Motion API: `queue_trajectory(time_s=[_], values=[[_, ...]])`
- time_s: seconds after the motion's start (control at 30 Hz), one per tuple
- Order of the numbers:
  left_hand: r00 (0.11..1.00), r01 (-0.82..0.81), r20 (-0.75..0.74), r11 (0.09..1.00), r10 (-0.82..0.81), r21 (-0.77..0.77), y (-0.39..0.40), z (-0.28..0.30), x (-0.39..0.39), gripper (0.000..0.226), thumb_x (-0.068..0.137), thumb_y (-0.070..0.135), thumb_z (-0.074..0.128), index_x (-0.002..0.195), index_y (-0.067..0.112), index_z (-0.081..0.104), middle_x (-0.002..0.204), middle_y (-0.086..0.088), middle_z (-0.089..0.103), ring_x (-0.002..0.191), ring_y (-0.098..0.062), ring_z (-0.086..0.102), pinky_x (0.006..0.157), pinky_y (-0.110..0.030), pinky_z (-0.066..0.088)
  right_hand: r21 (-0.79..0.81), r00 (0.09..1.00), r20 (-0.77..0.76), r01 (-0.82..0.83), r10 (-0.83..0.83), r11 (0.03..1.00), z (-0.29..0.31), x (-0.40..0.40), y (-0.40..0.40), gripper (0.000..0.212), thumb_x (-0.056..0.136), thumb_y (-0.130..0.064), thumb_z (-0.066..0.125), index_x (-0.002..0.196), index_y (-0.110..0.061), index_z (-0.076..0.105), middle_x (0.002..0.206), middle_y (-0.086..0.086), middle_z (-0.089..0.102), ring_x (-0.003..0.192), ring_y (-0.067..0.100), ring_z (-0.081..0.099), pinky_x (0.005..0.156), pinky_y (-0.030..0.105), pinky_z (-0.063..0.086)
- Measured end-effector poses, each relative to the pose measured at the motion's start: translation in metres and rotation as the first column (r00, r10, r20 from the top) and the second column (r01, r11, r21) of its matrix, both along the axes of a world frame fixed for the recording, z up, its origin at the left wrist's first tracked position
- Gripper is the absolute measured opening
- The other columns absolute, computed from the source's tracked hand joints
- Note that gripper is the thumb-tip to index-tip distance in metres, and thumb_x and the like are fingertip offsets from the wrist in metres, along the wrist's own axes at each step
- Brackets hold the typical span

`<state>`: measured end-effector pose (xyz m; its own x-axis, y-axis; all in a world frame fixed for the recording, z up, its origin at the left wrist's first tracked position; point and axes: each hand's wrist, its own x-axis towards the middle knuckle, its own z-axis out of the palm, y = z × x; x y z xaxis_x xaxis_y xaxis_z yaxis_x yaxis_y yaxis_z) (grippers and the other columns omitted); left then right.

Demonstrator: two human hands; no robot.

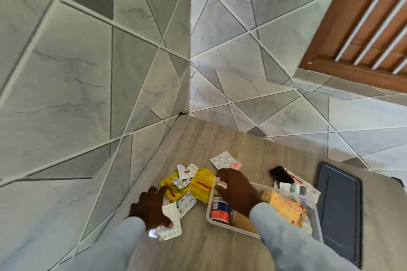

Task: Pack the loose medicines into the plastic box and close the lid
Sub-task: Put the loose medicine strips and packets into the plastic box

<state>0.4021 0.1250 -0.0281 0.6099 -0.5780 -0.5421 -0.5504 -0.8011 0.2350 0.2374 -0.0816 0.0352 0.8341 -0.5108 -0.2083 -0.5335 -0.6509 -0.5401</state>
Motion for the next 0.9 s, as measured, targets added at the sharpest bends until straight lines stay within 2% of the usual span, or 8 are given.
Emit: queue_trajectory(time_s=[0.13, 0.27, 0.33, 0.43, 0.57, 0.7, 0.8, 0.9], values=[[0.997, -0.056, 0.050, 0.998, 0.057, -0.017, 0.016, -0.005, -0.007, 0.110, 0.054, 0.052, 0.080, 0.142, 0.041, 0.015, 0.135, 0.000, 0.033, 0.123, -0.027, 0.037, 0.089, -0.046, 0.043, -0.054, 0.937, -0.180, -0.313, 0.299, 0.948, -0.013, 0.048, 0.046, 0.061, 0.089, -0.029, 0.060, 0.144, -0.019, 0.035, 0.149, 0.009, 0.038, 0.139, 0.027, 0.031, 0.114, 0.035, 0.025], [0.987, -0.161, -0.017, 0.986, 0.161, -0.033, 0.022, -0.010, -0.008, 0.109, 0.056, 0.047, 0.082, 0.142, 0.035, 0.017, 0.133, -0.005, 0.035, 0.123, -0.030, 0.038, 0.090, -0.048, 0.047, -0.116, 0.837, -0.374, -0.470, 0.400, 0.875, -0.028, 0.071, 0.079, 0.079, 0.083, -0.035, 0.068, 0.147, -0.017, 0.025, 0.141, 0.016, 0.041, 0.130, 0.036, 0.037, 0.105, 0.045, 0.035], [0.978, -0.205, -0.060, 0.975, 0.201, -0.079, 0.024, -0.012, -0.007, 0.104, 0.056, 0.043, 0.083, 0.139, 0.032, 0.022, 0.128, -0.007, 0.038, 0.120, -0.031, 0.041, 0.091, -0.048, 0.047, -0.175, 0.822, -0.414, -0.493, 0.390, 0.852, -0.038, 0.074, 0.088, 0.082, 0.078, -0.039, 0.071, 0.144, -0.016, 0.028, 0.137, 0.015, 0.043, 0.126, 0.038, 0.039, 0.100, 0.048, 0.037], [0.961, -0.265, -0.123, 0.952, 0.248, -0.153, 0.027, -0.016, -0.005, 0.095, 0.056, 0.040, 0.082, 0.133, 0.031, 0.028, 0.121, -0.007, 0.046, 0.115, -0.032, 0.047, 0.091, -0.047, 0.047, -0.278, 0.808, -0.451, -0.530, 0.378, 0.801, -0.051, 0.072, 0.094, 0.077, 0.076, -0.042, 0.071, 0.138, -0.015, 0.035, 0.138, 0.016, 0.041, 0.126, 0.040, 0.035, 0.101, 0.051, 0.031], [0.935, -0.319, -0.225, 0.926, 0.273, -0.203, 0.031, -0.020, -0.002, 0.074, 0.048, 0.043, 0.078, 0.106, 0.032, 0.034, 0.105, -0.003, 0.058, 0.101, -0.029, 0.057, 0.084, -0.044, 0.051, -0.331, 0.796, -0.472, -0.558, 0.379, 0.761, -0.060, 0.068, 0.096, 0.066, 0.077, -0.040, 0.069, 0.131, -0.014, 0.041, 0.136, 0.017, 0.043, 0.124, 0.040, 0.036, 0.100, 0.052, 0.030], [0.921, -0.345, -0.261, 0.914, 0.287, -0.212, 0.028, -0.018, -0.004, 0.057, 0.060, 0.031, 0.078, 0.100, 0.022, 0.039, 0.103, -0.004, 0.061, 0.096, -0.027, 0.059, 0.075, -0.032, 0.047, -0.320, 0.796, -0.478, -0.551, 0.370, 0.771, -0.061, 0.067, 0.098, 0.061, 0.079, -0.040, 0.066, 0.130, -0.014, 0.043, 0.134, 0.016, 0.046, 0.125, 0.039, 0.037, 0.102, 0.052, 0.030], [0.923, -0.330, -0.267, 0.926, 0.276, -0.185, 0.025, -0.016, -0.004, 0.048, 0.067, 0.027, 0.074, 0.104, 0.017, 0.047, 0.111, -0.007, 0.061, 0.103, -0.028, 0.058, 0.079, -0.032, 0.046, -0.291, 0.808, -0.475, -0.518, 0.349, 0.804, -0.062, 0.067, 0.100, 0.063, 0.078, -0.038, 0.066, 0.132, -0.017, 0.040, 0.135, 0.015, 0.045, 0.126, 0.037, 0.037, 0.103, 0.051, 0.030], [0.916, -0.340, -0.284, 0.924, 0.284, -0.172, 0.025, -0.016, -0.004, 0.039, 0.066, 0.027, 0.073, 0.096, 0.019, 0.049, 0.114, -0.007, 0.060, 0.104, -0.028, 0.058, 0.079, -0.031, 0.046, -0.246, 0.844, -0.431, -0.450, 0.319, 0.858, -0.063, 0.063, 0.103, 0.064, 0.076, -0.033, 0.066, 0.133, -0.021, 0.038, 0.134, 0.012, 0.044, 0.125, 0.035, 0.039, 0.099, 0.049, 0.036]])
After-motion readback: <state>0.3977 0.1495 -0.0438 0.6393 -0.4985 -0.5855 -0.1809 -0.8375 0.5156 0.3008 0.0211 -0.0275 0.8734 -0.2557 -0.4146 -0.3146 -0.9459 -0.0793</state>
